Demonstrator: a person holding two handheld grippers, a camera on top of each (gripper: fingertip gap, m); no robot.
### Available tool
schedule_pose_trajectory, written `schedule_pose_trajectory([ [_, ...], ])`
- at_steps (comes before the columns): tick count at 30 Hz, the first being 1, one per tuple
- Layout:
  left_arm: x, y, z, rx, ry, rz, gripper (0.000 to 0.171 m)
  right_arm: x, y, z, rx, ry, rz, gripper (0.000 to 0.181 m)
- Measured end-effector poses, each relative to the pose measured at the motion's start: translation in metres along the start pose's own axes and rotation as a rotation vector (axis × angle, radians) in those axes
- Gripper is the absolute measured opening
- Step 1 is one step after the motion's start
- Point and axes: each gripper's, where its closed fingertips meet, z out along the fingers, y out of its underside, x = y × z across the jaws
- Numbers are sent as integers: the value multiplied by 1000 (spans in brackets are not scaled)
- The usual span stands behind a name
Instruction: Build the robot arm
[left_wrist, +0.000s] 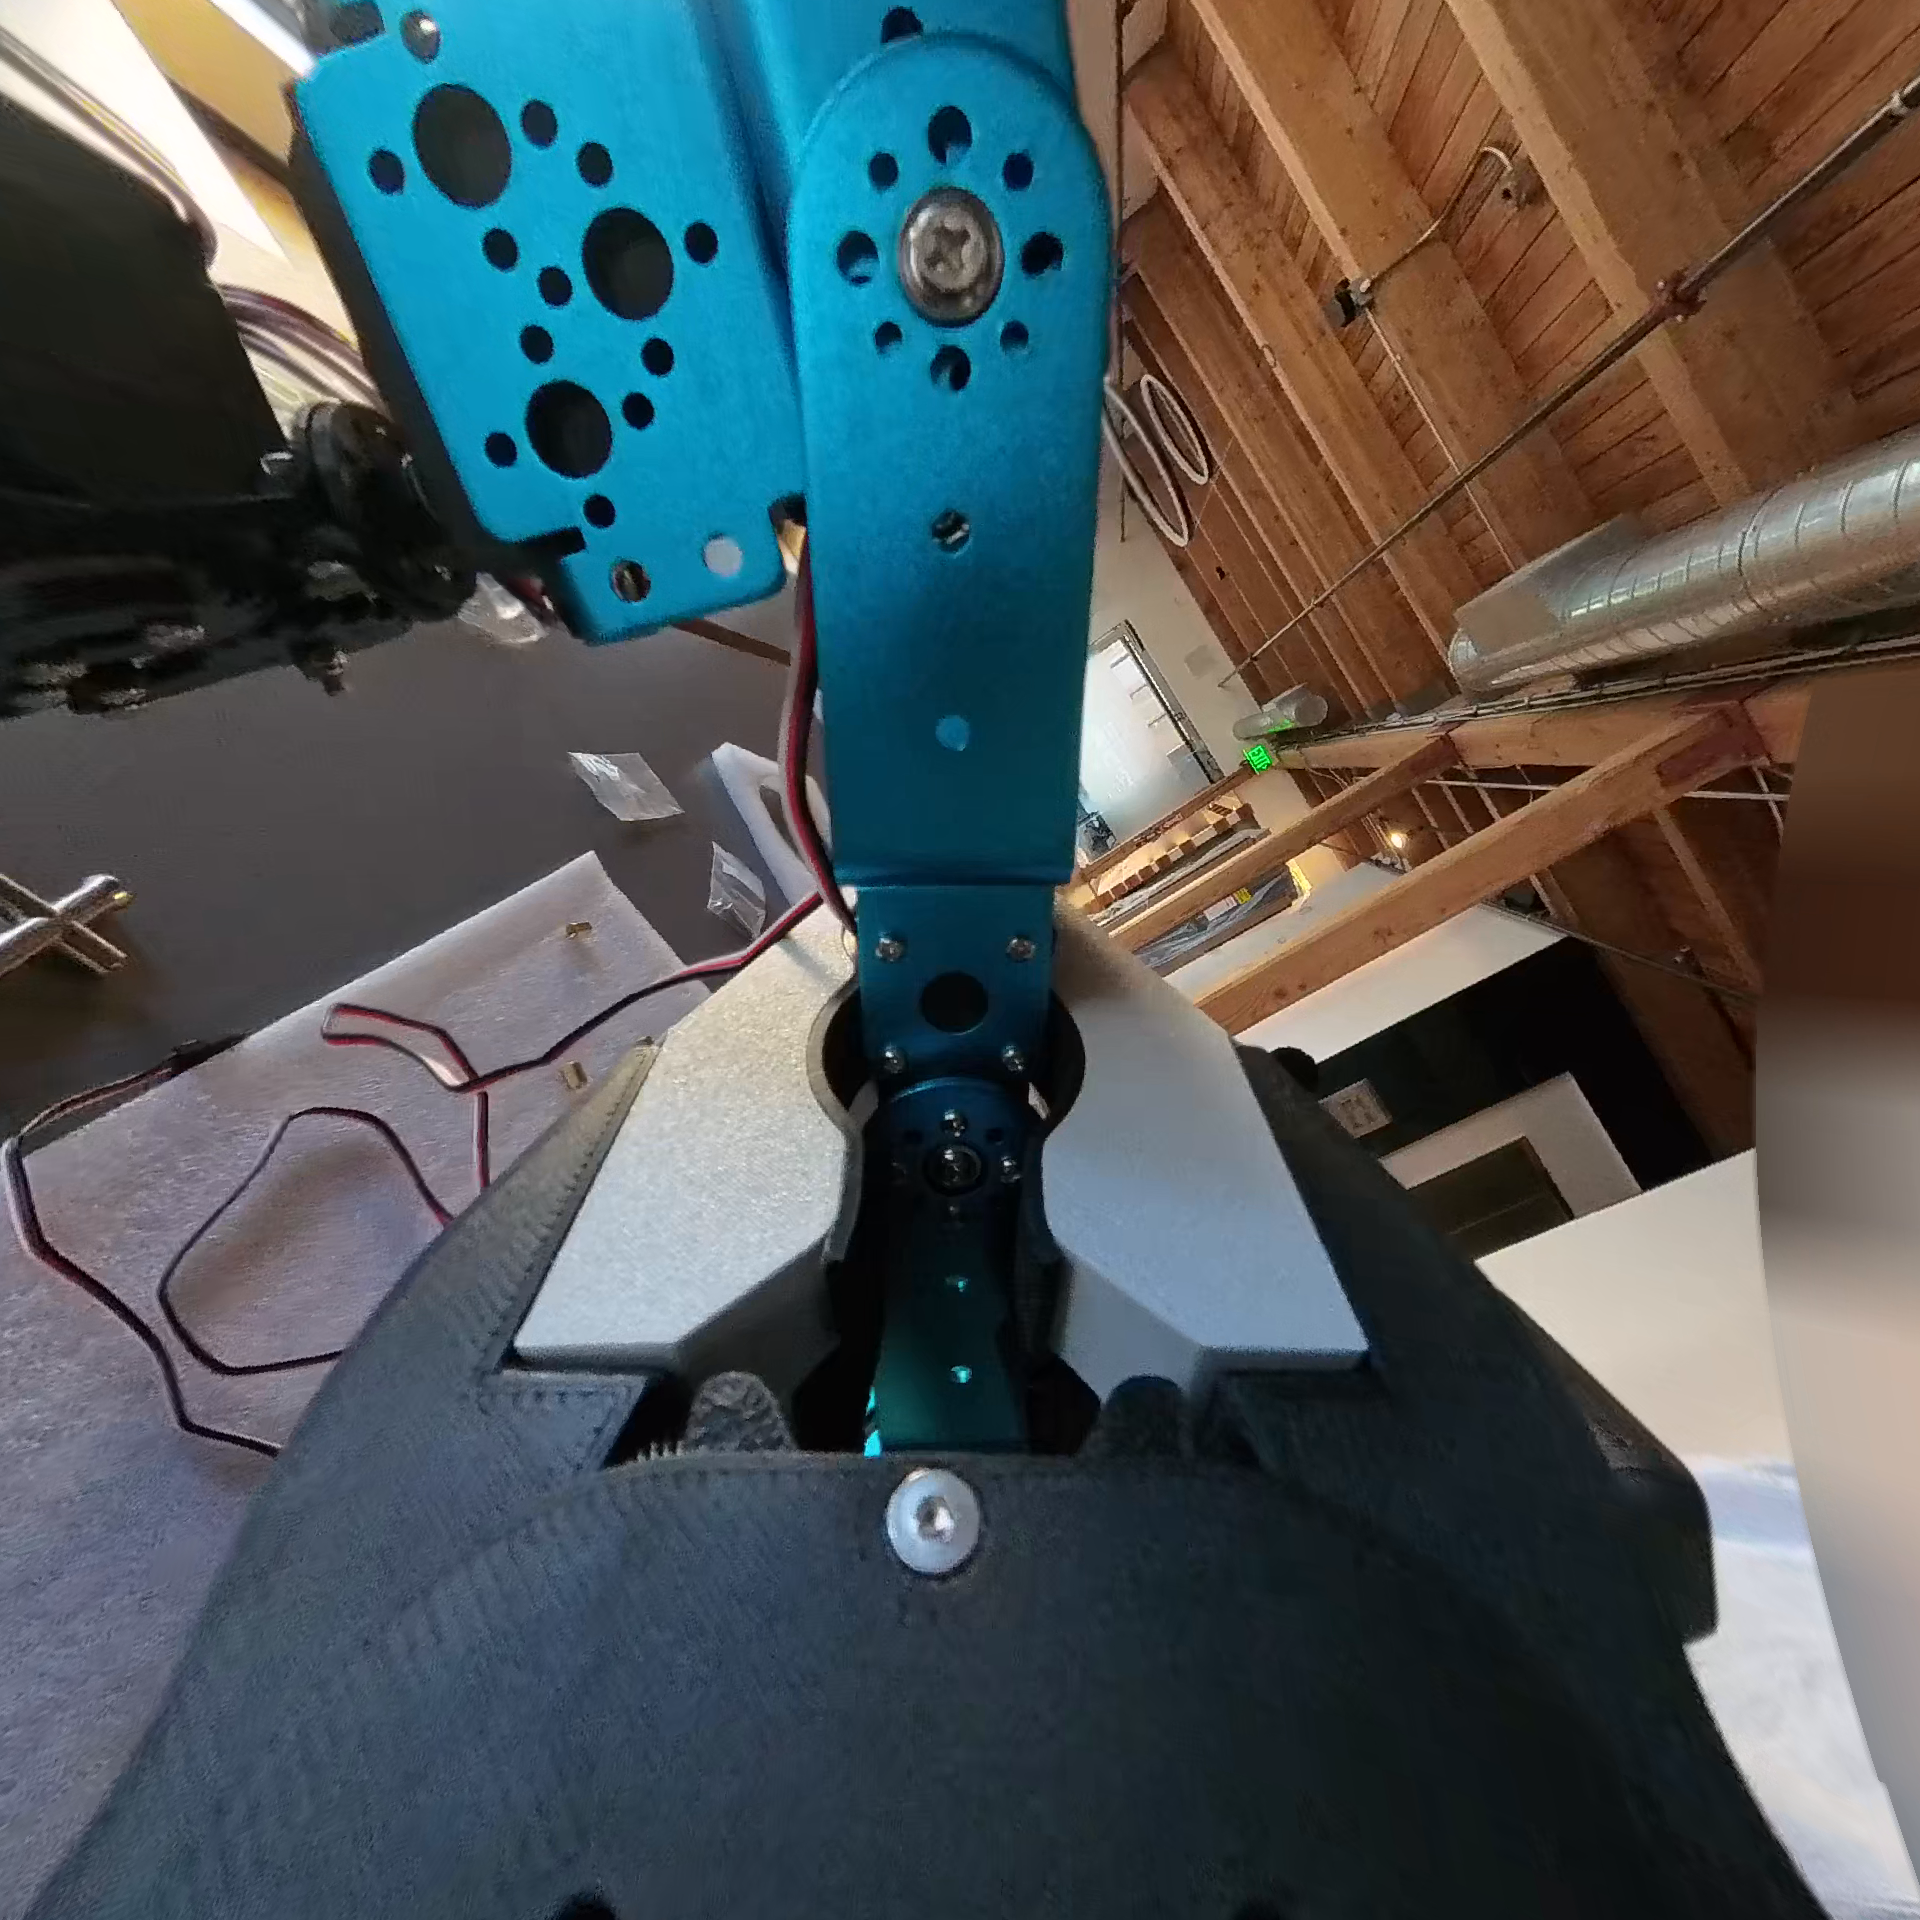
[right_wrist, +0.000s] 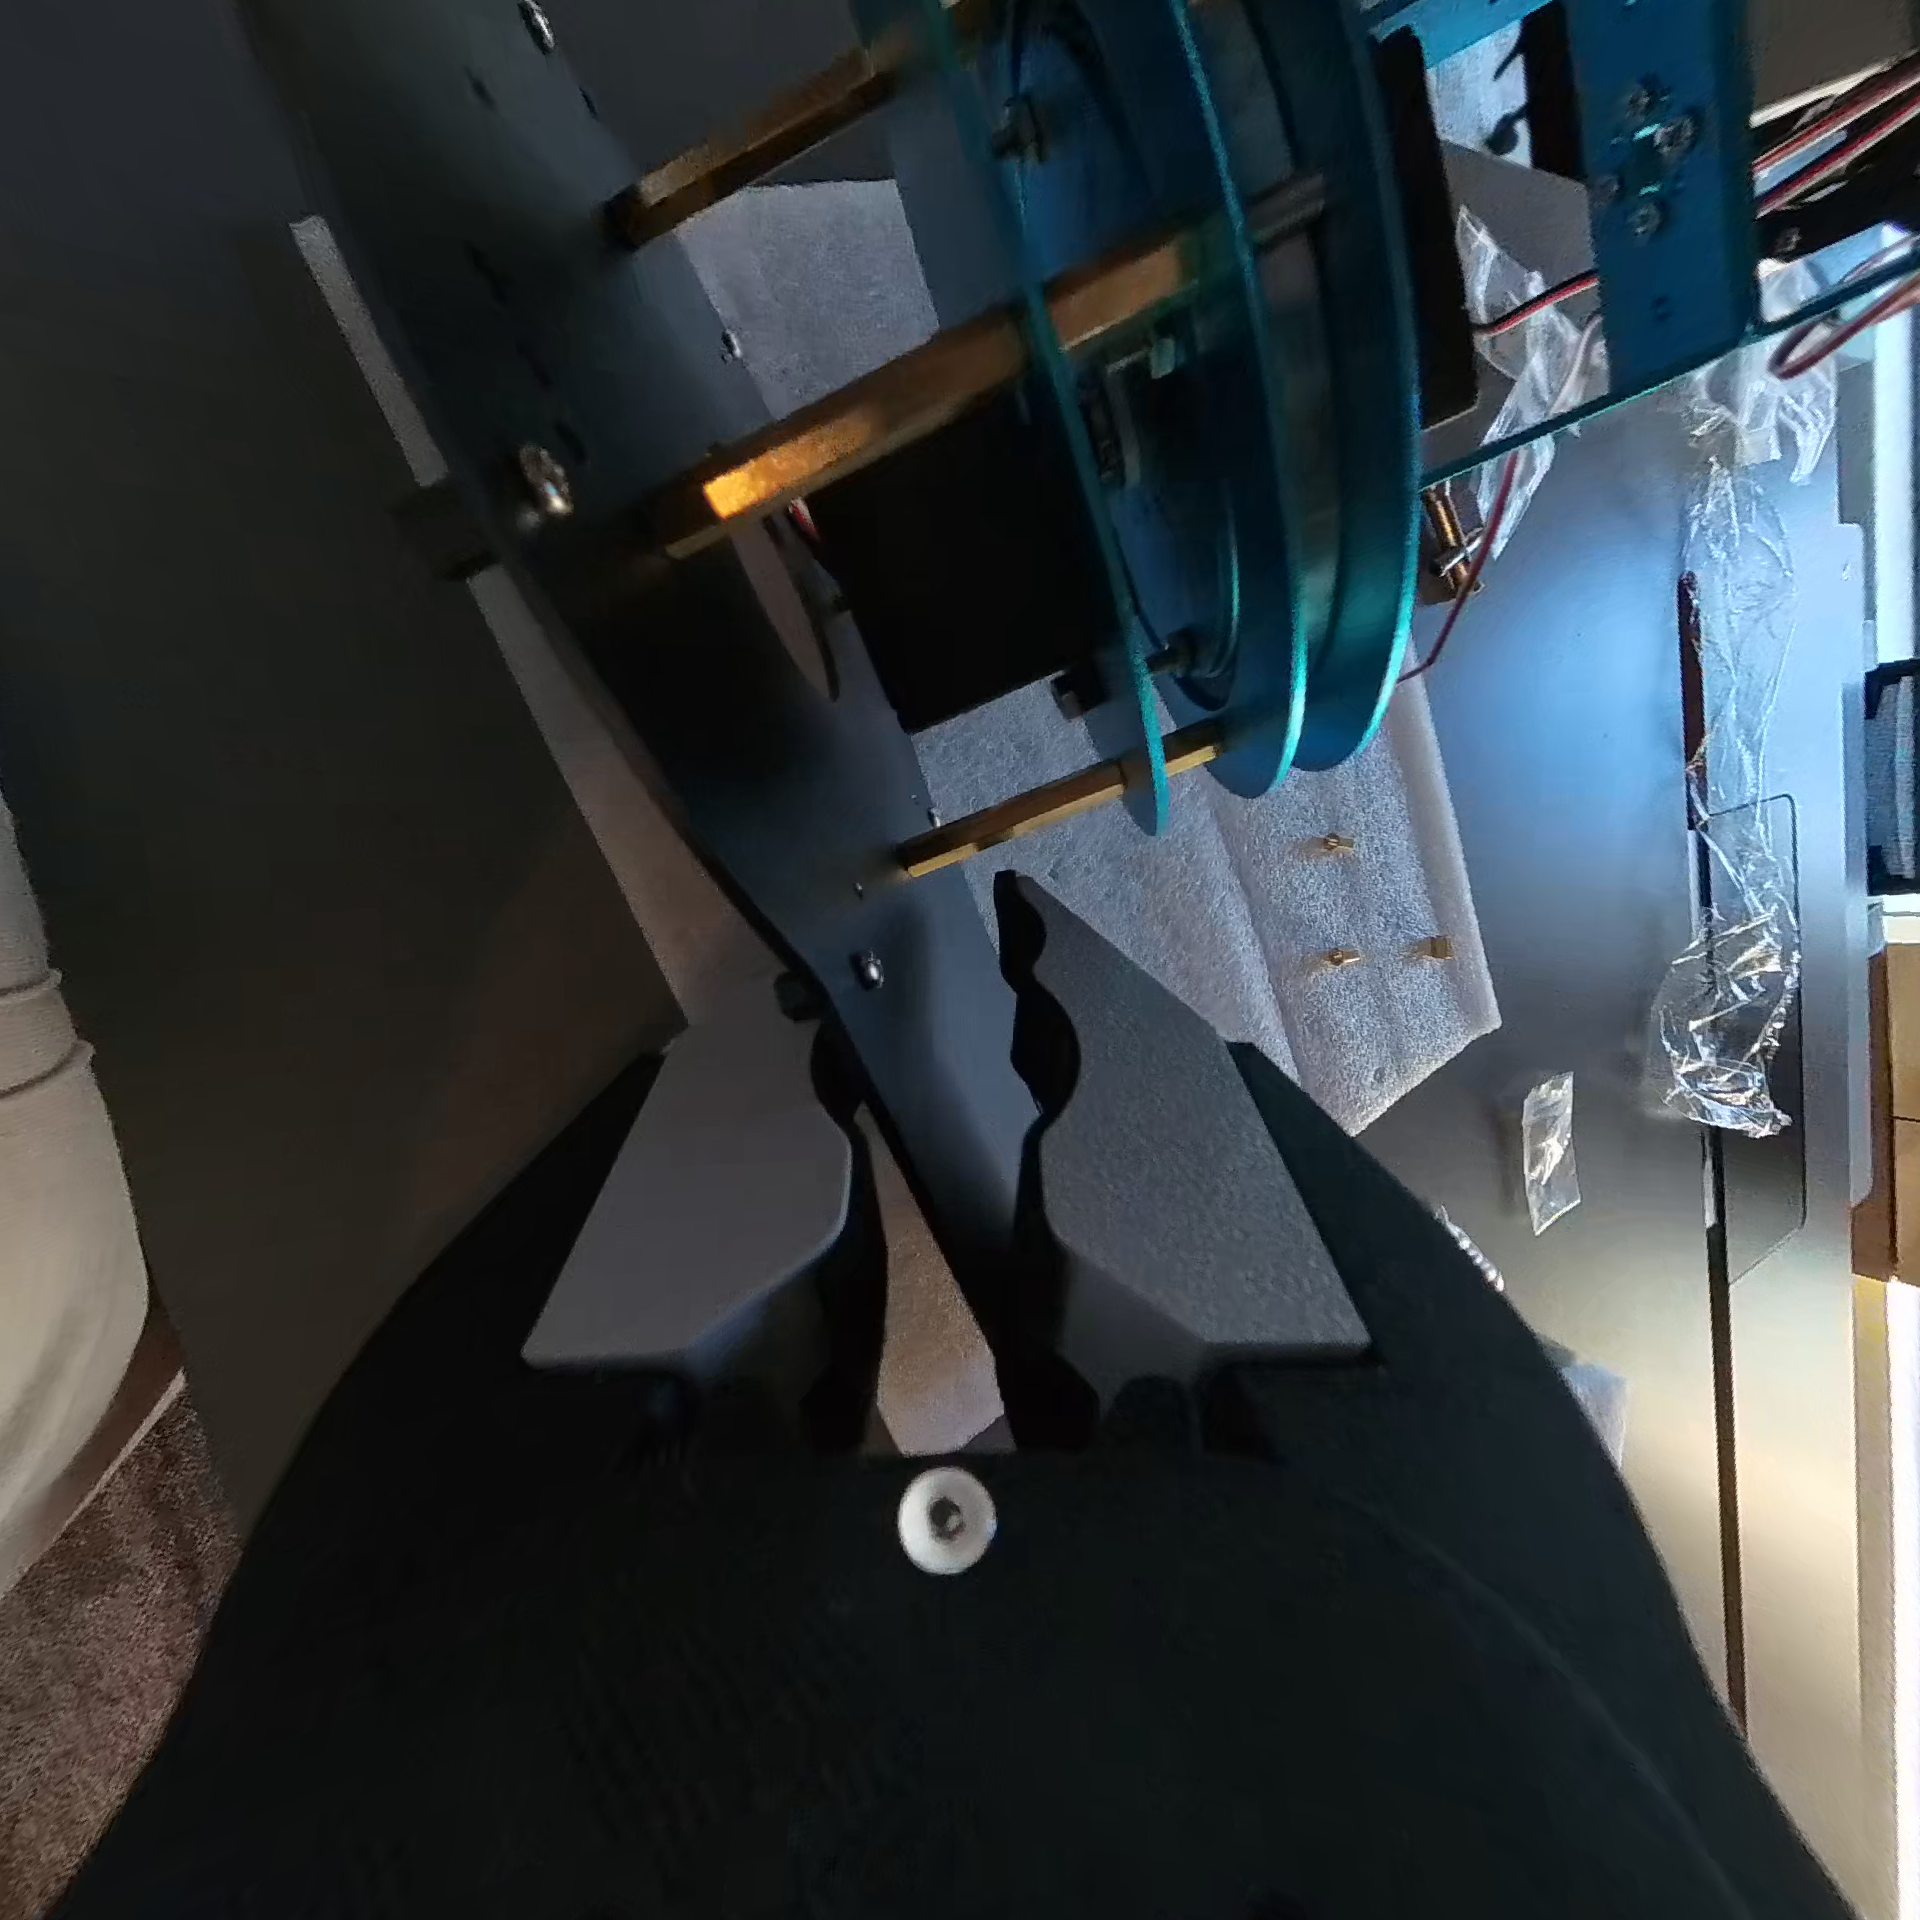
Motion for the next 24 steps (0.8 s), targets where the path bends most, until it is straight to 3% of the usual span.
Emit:
schedule_pose_trajectory([
  [15,-42,-7,5,-6,-28,-184,21,14,-5,4,-26,-132,81,22],
  [24,-44,-7,6,-25,-20,-204,22,14,-5,4,-42,-153,89,21],
])
